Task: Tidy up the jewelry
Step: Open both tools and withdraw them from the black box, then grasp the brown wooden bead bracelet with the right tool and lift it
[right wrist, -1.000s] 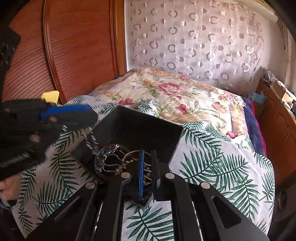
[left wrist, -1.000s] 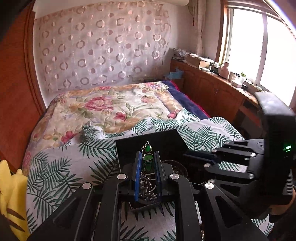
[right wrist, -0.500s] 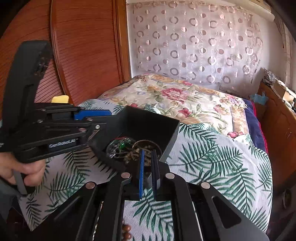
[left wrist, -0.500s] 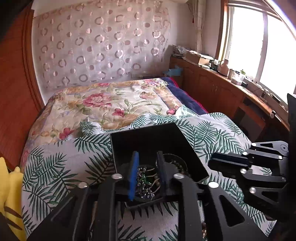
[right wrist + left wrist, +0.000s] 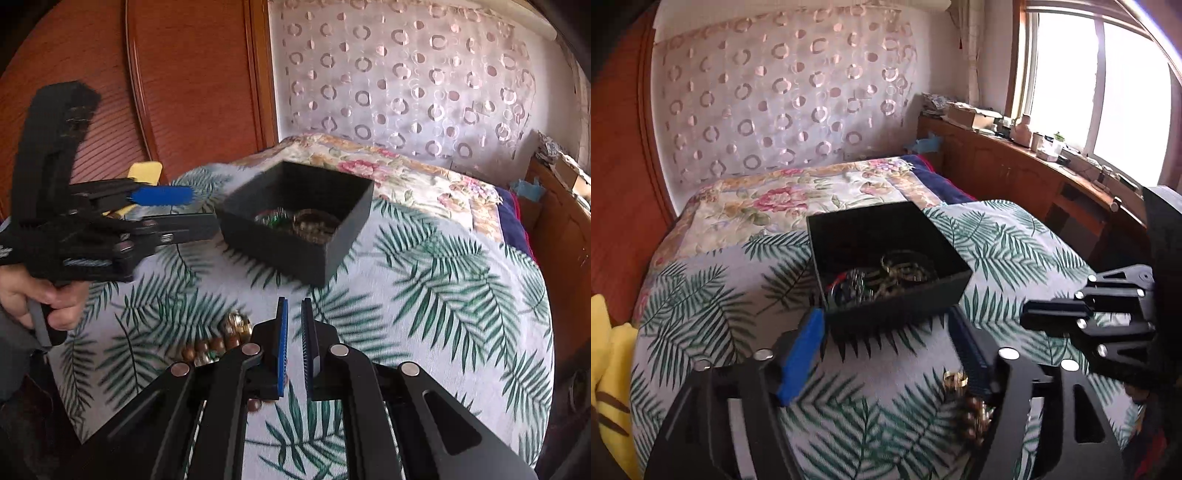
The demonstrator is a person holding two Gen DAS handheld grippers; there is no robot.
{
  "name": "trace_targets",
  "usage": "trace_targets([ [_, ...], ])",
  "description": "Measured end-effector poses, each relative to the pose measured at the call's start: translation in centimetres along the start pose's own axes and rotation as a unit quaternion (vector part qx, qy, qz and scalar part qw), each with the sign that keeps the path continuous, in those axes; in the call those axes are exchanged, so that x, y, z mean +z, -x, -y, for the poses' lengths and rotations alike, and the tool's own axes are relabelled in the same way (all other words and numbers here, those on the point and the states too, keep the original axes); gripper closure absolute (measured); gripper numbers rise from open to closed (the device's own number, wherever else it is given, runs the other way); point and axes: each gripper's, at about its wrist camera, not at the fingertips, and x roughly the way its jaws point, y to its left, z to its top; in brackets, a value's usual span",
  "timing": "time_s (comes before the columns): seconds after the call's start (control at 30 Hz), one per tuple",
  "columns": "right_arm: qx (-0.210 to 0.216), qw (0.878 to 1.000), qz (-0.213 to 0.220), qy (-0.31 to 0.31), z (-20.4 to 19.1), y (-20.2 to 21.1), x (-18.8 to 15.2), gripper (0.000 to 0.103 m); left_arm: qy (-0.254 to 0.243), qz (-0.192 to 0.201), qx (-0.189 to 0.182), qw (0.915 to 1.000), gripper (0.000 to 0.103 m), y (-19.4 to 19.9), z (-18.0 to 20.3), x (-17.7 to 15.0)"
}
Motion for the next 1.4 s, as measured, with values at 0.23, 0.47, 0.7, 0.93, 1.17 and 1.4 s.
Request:
trace_targets([
  [0.23, 0.006, 1.000, -0.023, -0.009, 0.1, -1.0, -1.7, 0.094, 0.004, 0.008, 0.009, 0.9999, 0.015, 1.4, 0.9, -3.1],
  [0.47, 0.013, 0.999, -0.034, 0.003, -0.5, -1.6, -2.3, 0.080, 0.013, 0.008, 0.004, 0.9999, 0.011, 2.7, 1.2, -5.0],
  [0.7, 0.009, 0.998, -0.059, 0.015, -0.7, -2.9, -2.3, 0.080, 0.026, 0.009, 0.010, 0.9996, 0.011, 3.6, 0.7, -6.1],
  [0.93, 0.014, 0.997, -0.073, 0.014, -0.3, -4.0, -2.0, 0.080, 0.031, 0.010, 0.018, 0.9993, 0.011, 4.2, 0.1, -6.5],
  [1.17, 0.008, 0.996, -0.080, 0.039, -1.4, -4.3, -1.9, 0.088, 0.032, 0.009, 0.014, 0.9994, 0.011, 4.3, 0.3, -6.7],
  [1.4, 0.014, 0.999, -0.035, 0.031, -1.8, -1.4, -1.8, 0.088, 0.032, 0.001, 0.009, 0.9994, 0.011, 4.2, 0.5, -6.8],
])
